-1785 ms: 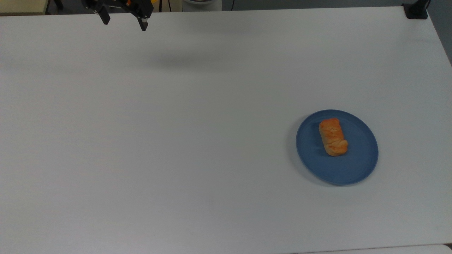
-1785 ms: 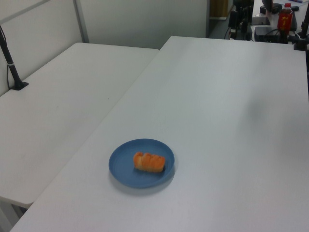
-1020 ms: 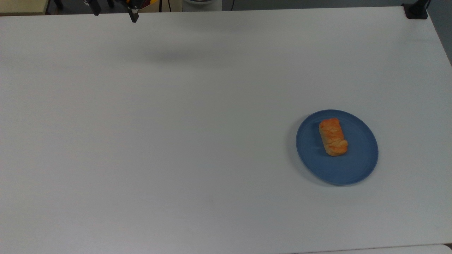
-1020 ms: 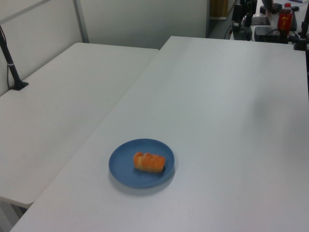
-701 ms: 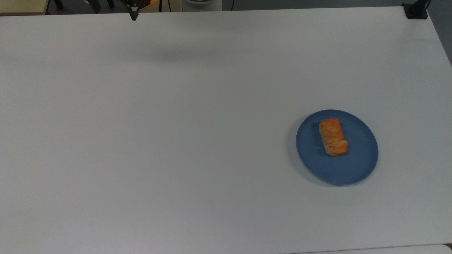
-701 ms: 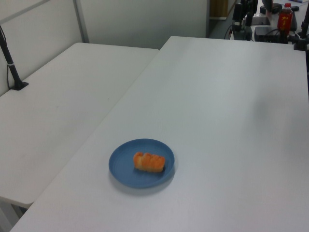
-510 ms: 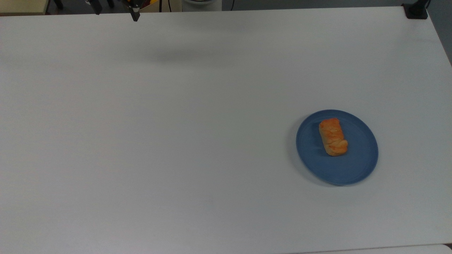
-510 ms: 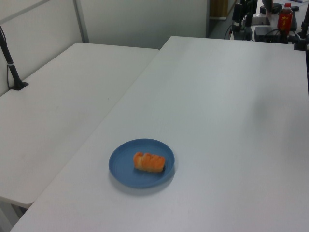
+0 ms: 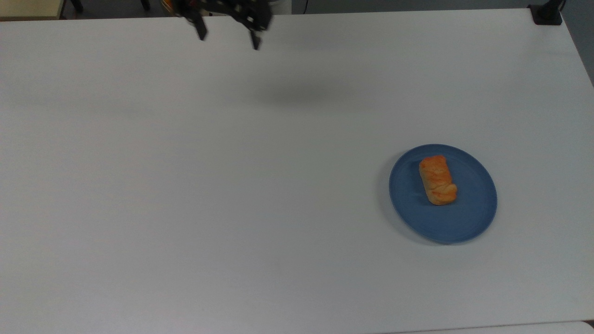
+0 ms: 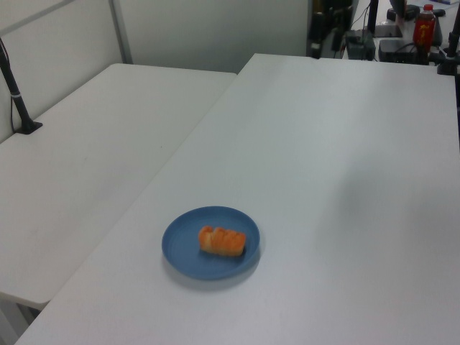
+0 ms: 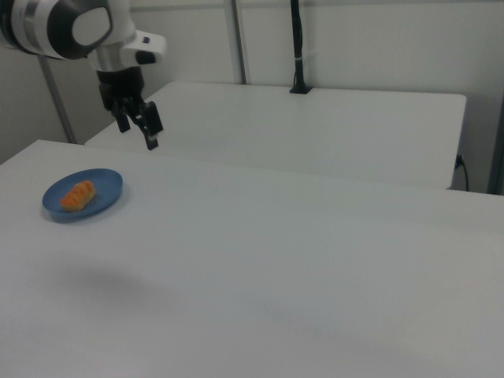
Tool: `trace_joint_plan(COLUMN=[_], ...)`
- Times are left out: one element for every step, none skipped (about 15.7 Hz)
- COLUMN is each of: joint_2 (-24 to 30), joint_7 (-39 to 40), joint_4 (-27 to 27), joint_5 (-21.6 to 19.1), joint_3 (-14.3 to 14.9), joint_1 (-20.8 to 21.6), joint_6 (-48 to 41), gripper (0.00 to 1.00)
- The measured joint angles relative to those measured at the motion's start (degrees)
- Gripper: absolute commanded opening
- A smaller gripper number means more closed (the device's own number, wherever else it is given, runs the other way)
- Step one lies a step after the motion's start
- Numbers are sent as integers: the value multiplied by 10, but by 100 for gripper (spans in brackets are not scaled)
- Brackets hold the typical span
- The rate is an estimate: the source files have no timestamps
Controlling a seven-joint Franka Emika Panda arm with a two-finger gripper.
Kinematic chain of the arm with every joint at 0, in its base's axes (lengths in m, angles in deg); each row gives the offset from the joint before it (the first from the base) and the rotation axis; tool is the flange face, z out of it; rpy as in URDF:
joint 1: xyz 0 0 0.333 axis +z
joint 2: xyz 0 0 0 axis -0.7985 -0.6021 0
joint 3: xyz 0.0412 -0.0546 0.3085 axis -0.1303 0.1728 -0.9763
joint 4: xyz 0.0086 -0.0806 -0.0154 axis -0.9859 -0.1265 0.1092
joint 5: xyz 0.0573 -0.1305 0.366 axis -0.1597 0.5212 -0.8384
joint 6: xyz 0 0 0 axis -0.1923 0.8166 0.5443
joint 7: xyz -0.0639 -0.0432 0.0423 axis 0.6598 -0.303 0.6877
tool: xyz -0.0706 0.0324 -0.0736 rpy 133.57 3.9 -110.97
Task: Put the bread on the table
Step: 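Move the open gripper over the orange bread roll on the blue plate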
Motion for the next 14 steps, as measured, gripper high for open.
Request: trace_joint_plan(joint_2=[-18, -37, -55, -72, -89, -107, -127, -148, -172, -195, -217, -237, -256, -273], joint_7=[-32, -62, -90, -110, -123, -130, -137, -148, -162, -176, -188, -199, -208, -212], joint_4=[16, 31, 43, 53, 62, 73, 87, 103, 120, 133, 143, 149, 152, 155], joint_5=[-1, -1, -1, -2, -6, -15, -24, -28, -30, -30, -30, -31, -31, -31], joint_3=[-1, -1, -2, -2, -2, -3, -3, -3, -3, -3, -3, -3, -3, -4], joint_1=[23, 45, 66, 84, 100, 114, 127, 138, 149, 159, 169, 179, 187, 195], joint_6=[25, 56, 89, 116, 137, 150, 161, 173, 190, 214, 243, 271, 296, 313], gripper=[100, 100, 100, 100, 100, 100, 100, 100, 100, 100, 100, 100, 100, 100])
